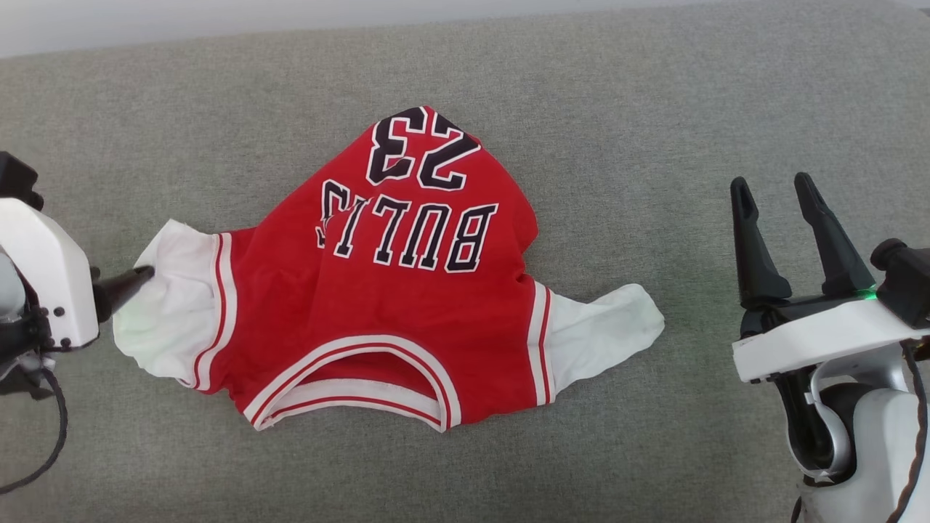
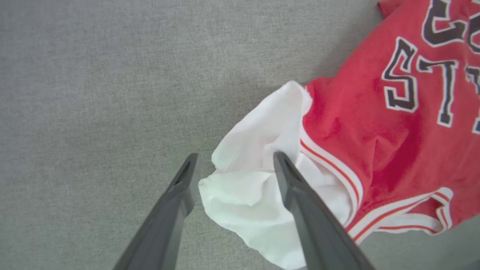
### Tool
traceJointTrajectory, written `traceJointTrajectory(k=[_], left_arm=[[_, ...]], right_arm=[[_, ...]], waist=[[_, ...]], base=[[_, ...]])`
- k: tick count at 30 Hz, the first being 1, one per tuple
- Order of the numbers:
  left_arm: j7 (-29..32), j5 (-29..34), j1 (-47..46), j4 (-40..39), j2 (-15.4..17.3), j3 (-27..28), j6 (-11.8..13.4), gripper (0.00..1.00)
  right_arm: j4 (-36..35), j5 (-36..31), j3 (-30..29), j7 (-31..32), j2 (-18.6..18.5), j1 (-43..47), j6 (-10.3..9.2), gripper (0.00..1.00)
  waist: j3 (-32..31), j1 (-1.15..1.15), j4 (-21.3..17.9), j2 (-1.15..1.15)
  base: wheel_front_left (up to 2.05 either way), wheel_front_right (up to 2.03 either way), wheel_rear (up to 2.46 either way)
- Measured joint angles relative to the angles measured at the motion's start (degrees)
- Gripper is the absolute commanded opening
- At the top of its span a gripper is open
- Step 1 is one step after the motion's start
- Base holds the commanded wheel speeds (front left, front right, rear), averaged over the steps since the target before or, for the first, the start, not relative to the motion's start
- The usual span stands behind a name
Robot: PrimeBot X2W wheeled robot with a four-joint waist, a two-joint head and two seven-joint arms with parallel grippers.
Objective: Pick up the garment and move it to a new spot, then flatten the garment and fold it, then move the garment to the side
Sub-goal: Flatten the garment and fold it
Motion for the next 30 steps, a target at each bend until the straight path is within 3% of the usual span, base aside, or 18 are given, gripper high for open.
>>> traceJointTrajectory(k=[7, 15, 30], left_arm=[[3.31, 1.13, 2.81, -4.97, 3.48, -0.07, 4.67, 1.0], [4.89, -0.09, 5.52, -7.78, 5.37, 0.7, 6.55, 1.0], [-0.65, 1.33, 6.35, -9.53, 9.07, 4.49, 6.16, 1.0]], right_arm=[[-1.04, 0.01, -0.34, 0.45, 0.0, 0.17, 0.0, 1.0], [-1.8, 0.03, -0.8, 0.83, 0.01, 0.4, 0.0, 1.0], [-3.24, -0.07, -1.53, 1.26, 0.01, 0.4, 0.0, 1.0]], waist=[[0.34, 0.0, -0.1, 0.0], [1.31, 0.0, -0.3, 0.0], [2.7, 0.0, -0.67, 0.0]], base=[[0.0, 0.0, 0.0], [0.0, 0.0, 0.0], [0.0, 0.0, 0.0]])
